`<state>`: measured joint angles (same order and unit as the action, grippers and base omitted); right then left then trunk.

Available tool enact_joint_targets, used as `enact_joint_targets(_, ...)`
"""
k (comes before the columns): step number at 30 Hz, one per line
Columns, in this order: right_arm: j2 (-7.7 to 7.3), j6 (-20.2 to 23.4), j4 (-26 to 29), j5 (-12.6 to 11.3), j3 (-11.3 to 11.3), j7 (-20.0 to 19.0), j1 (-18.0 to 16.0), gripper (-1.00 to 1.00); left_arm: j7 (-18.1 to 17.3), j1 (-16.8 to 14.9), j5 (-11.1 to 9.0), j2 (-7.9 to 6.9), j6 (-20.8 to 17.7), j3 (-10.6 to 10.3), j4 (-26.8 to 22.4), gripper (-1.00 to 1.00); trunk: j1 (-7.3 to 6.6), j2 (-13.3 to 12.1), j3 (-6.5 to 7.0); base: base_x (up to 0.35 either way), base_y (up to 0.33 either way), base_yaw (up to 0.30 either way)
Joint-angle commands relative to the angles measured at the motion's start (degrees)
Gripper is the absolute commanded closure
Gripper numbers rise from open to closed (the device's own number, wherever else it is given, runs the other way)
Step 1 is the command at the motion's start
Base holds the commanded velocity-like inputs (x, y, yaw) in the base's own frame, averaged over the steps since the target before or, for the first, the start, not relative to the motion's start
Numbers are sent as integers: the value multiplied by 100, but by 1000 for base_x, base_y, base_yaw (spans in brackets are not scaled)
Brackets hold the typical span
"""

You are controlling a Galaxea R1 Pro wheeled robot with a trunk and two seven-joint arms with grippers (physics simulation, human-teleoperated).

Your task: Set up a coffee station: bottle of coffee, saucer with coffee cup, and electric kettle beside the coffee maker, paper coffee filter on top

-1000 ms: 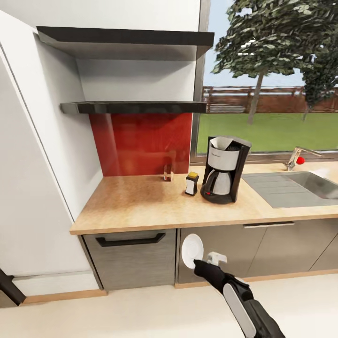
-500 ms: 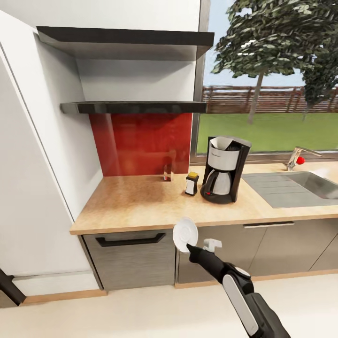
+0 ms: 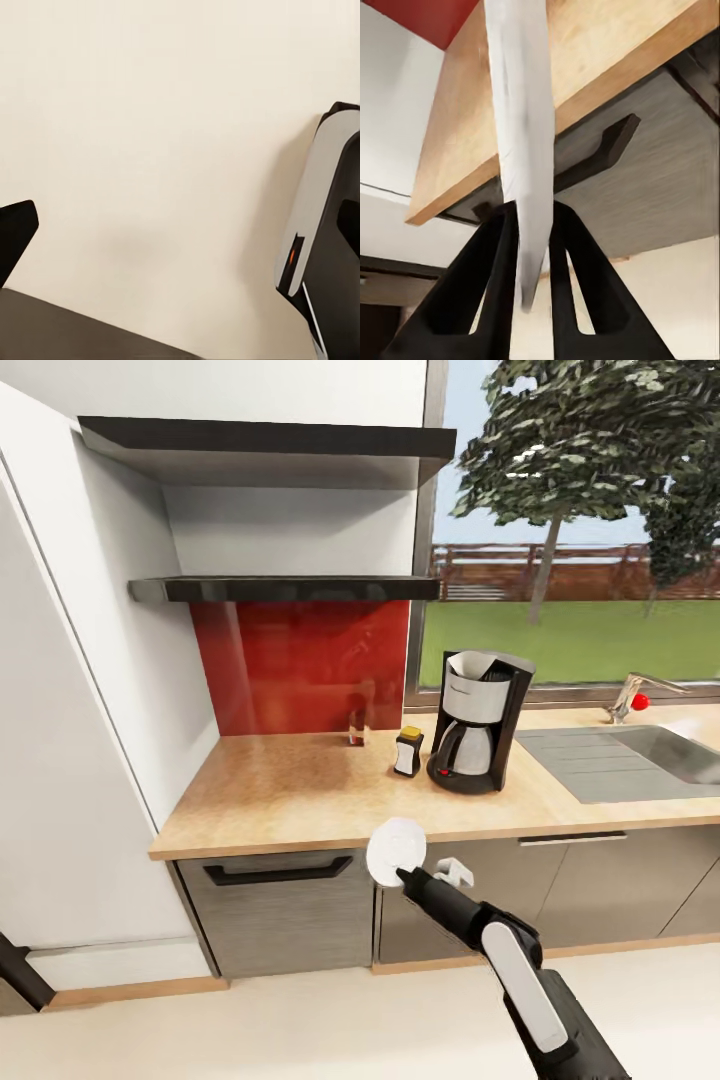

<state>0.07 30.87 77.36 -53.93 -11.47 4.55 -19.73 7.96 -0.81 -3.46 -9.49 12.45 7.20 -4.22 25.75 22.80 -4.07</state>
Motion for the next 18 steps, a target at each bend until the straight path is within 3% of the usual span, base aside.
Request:
enact_joint_targets(1, 1, 24, 81, -231, 2, 231, -31, 100, -5, -6, -38, 0, 22, 9, 13, -100, 3, 13, -13, 0, 0, 0)
enact_joint_targets(5, 1, 45, 247, -677, 4, 639, -74, 100, -5, -7, -48, -1, 21, 10, 31, -100, 3, 13, -13, 0, 0, 0)
enact_joint_targets(9, 1, 48, 421, -833, 4, 968, -184, 100, -4, -7, -51, 7, 21, 13, 34, -100, 3, 13, -13, 0, 0, 0)
enact_joint_targets(16, 14, 48, 704, -901, 6, 1915, -666, 100, -4, -7, -58, 15, 21, 19, 35, -100, 3, 13, -13, 0, 0, 0)
enact_joint_targets(18, 18, 50, 716, -1208, 19, 2194, -794, 100, -4, -7, -58, 16, 13, 19, 35, -100, 3, 13, -13, 62, 0, 0)
